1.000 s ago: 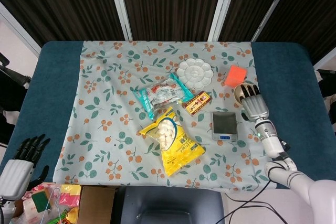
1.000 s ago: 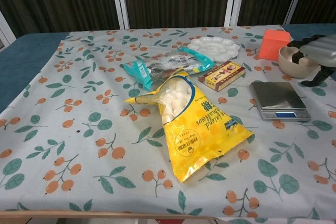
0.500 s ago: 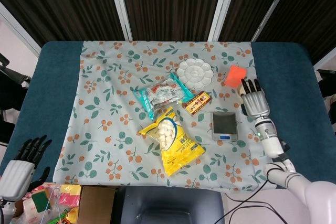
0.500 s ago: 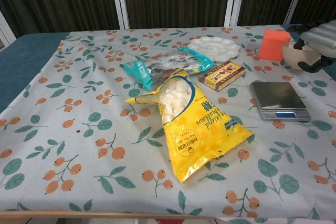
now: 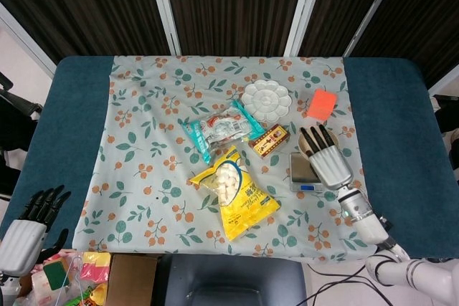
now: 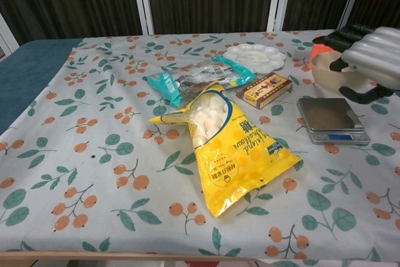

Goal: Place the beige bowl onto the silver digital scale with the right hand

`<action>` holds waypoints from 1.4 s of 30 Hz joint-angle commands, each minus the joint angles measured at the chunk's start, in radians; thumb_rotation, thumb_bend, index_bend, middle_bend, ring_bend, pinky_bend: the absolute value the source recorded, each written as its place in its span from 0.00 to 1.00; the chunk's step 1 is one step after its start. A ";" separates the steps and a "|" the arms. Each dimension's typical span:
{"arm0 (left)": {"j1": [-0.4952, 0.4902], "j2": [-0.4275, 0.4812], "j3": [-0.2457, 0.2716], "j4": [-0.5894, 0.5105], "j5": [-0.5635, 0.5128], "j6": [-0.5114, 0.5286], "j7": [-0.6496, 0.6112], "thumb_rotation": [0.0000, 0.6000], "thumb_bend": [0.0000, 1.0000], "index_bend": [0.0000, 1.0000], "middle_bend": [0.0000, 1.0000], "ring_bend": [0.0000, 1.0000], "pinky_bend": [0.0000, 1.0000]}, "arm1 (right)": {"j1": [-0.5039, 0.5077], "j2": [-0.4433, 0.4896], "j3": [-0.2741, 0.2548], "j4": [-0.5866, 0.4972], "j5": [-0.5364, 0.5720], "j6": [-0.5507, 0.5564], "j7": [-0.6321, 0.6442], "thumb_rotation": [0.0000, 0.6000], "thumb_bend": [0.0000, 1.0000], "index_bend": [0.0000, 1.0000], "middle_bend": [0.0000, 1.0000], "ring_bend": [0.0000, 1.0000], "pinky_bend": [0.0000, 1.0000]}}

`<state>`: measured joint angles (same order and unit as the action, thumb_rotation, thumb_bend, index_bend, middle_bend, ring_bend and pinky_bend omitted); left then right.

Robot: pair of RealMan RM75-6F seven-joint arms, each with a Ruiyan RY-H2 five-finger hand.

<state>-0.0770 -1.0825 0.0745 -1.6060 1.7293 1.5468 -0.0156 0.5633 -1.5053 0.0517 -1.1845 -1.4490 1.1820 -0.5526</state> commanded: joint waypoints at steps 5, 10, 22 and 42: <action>0.001 0.002 0.003 0.002 0.007 0.003 -0.007 1.00 0.45 0.00 0.00 0.01 0.09 | -0.017 -0.027 -0.039 -0.006 -0.044 0.001 -0.044 1.00 0.79 0.68 0.11 0.00 0.00; 0.000 0.003 0.003 0.002 0.006 0.002 -0.009 1.00 0.45 0.00 0.00 0.01 0.09 | -0.016 -0.032 -0.049 0.003 -0.068 -0.006 -0.030 1.00 0.78 0.52 0.11 0.00 0.00; 0.000 0.000 0.003 0.005 0.010 0.007 -0.011 1.00 0.45 0.00 0.00 0.01 0.09 | -0.045 0.005 -0.064 -0.022 -0.100 0.024 -0.017 1.00 0.56 0.39 0.06 0.00 0.00; 0.008 -0.006 0.009 0.012 0.039 0.033 -0.005 1.00 0.45 0.00 0.00 0.01 0.09 | -0.424 0.261 -0.167 -0.360 -0.161 0.513 0.368 1.00 0.32 0.00 0.00 0.00 0.00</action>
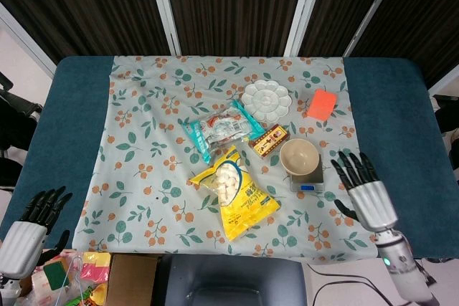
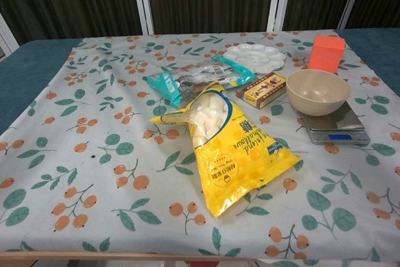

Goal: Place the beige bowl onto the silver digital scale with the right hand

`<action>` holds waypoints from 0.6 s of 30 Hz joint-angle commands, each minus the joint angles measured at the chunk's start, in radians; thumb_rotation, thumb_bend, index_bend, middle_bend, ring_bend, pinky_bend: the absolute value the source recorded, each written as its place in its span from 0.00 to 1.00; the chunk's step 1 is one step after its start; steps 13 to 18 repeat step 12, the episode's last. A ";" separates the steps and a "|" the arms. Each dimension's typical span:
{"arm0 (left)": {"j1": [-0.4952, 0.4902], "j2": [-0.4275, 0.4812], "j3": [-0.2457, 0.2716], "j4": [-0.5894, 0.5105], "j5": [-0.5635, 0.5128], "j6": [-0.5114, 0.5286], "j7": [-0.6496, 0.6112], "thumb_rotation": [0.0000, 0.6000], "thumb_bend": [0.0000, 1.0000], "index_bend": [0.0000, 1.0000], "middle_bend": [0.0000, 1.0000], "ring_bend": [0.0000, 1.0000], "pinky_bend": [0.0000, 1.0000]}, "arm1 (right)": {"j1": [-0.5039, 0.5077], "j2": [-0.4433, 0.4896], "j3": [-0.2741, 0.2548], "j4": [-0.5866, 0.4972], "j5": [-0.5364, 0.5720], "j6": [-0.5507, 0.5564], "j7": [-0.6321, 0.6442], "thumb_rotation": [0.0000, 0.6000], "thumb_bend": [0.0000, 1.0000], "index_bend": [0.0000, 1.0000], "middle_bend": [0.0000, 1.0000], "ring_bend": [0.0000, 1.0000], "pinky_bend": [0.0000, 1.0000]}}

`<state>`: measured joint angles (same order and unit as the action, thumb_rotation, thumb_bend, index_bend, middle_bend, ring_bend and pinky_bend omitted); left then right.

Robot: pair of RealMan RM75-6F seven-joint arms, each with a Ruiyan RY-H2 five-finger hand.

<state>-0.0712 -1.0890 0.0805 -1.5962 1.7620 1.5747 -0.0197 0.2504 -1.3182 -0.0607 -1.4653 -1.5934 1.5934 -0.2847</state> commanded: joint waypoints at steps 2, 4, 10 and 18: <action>0.004 0.001 0.004 0.005 0.013 0.012 -0.001 1.00 0.45 0.00 0.00 0.01 0.09 | -0.127 0.090 -0.070 -0.079 -0.026 0.093 0.102 1.00 0.32 0.00 0.00 0.00 0.00; 0.005 0.000 0.006 0.007 0.018 0.015 0.001 1.00 0.45 0.00 0.00 0.01 0.09 | -0.128 0.097 -0.068 -0.083 -0.027 0.073 0.116 1.00 0.32 0.00 0.00 0.00 0.00; 0.012 -0.003 0.013 0.008 0.042 0.035 0.008 1.00 0.45 0.00 0.00 0.01 0.09 | -0.124 0.119 -0.064 -0.104 -0.010 -0.004 0.103 1.00 0.32 0.00 0.00 0.00 0.00; 0.014 -0.003 0.016 0.010 0.050 0.039 0.010 1.00 0.46 0.00 0.00 0.01 0.09 | -0.127 0.123 -0.063 -0.110 -0.019 -0.007 0.102 1.00 0.32 0.00 0.00 0.00 0.00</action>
